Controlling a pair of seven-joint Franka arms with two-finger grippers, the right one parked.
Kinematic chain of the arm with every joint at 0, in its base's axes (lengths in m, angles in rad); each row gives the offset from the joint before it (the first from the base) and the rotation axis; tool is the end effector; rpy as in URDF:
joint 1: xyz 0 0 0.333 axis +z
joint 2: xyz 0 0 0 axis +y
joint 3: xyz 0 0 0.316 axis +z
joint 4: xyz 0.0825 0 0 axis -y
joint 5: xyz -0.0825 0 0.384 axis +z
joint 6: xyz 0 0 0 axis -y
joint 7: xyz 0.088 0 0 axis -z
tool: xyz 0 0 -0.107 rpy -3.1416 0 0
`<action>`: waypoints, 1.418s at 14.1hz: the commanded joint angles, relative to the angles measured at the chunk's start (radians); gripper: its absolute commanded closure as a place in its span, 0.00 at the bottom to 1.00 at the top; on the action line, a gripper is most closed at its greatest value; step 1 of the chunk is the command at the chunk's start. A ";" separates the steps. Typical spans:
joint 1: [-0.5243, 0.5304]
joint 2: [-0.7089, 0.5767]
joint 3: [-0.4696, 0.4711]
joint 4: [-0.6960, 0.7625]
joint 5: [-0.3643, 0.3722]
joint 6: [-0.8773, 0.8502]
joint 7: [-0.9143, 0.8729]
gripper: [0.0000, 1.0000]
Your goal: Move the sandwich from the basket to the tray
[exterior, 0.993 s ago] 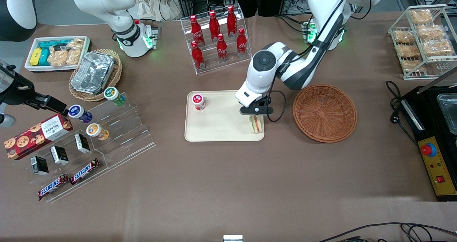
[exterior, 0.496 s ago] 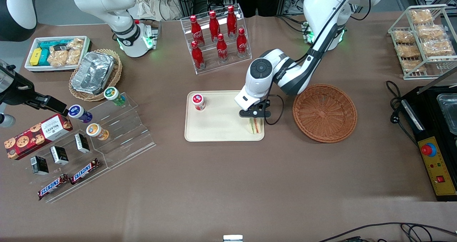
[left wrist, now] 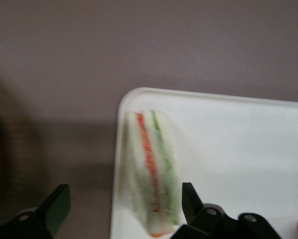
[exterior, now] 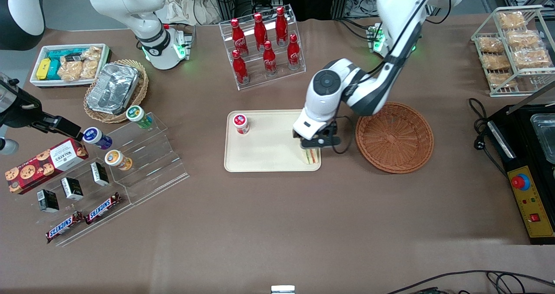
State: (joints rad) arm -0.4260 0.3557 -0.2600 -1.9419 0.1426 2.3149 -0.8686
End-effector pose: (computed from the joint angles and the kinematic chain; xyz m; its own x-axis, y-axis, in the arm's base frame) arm 0.4857 -0.3845 0.3083 0.9939 0.1045 0.0343 0.1041 -0.9945 0.0124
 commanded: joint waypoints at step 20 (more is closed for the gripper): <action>0.463 -0.523 0.010 0.001 -0.011 -0.594 0.604 0.01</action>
State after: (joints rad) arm 0.0091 -0.1156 -0.2384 -1.9286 0.1438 1.7447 -0.3539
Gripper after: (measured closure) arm 0.004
